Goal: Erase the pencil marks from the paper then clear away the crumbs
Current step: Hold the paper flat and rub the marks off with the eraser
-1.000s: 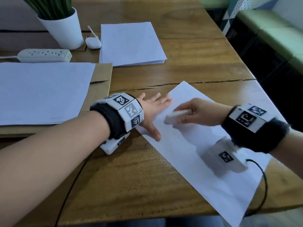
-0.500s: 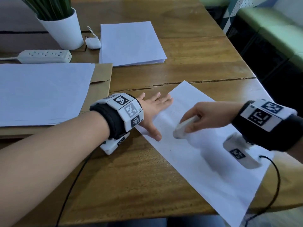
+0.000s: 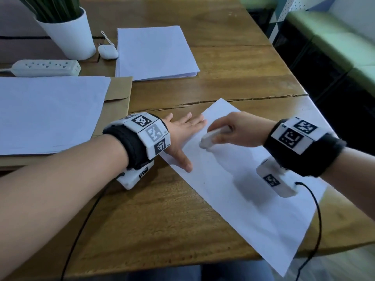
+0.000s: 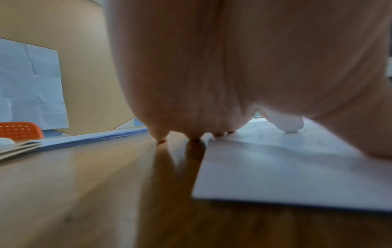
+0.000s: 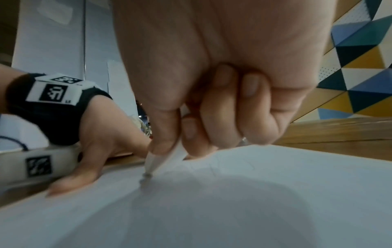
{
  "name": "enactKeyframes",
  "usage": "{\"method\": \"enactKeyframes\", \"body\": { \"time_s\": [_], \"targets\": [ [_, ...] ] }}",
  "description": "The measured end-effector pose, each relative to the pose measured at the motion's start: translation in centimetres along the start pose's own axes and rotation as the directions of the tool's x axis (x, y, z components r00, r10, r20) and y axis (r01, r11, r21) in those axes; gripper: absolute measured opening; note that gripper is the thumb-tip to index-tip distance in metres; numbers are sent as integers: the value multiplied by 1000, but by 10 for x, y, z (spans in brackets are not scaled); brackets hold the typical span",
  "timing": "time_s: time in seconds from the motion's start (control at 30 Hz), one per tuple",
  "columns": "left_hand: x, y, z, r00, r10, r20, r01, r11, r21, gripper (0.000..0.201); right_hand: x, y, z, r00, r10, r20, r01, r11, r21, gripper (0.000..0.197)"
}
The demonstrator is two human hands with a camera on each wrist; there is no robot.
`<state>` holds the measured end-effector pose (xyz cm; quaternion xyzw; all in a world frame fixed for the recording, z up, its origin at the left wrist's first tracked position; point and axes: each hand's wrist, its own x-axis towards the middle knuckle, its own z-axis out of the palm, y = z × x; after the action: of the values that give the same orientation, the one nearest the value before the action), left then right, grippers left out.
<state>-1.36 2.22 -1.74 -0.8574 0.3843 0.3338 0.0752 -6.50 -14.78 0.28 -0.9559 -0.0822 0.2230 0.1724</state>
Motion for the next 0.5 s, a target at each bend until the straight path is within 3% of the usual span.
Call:
{"method": "enactKeyframes", "body": {
  "time_s": [0.03,0.2,0.27,0.37,0.5],
  "targets": [
    [0,0,0,1000,0,-1,0,1000,-1,125,-3,2,2,1000,-1,-3,1,1000,7,31],
    [-2,0,0,1000,3,10,-3,1000,9,122,-34,16,2,974,69,216,-50,994,-94,19],
    [-1,0,0,1000,5,11,-5,1000,10,121,-44,26,4,986,65,152,-57,997,-55,19],
    [-1,-3,0,1000,16,3,-16,1000,-8,118,-60,41,8,998,61,-28,-56,987,150,24],
    [-2,-7,-1,998,37,-41,-40,997,-67,109,-81,34,23,994,103,33,-108,976,189,45]
  ]
}}
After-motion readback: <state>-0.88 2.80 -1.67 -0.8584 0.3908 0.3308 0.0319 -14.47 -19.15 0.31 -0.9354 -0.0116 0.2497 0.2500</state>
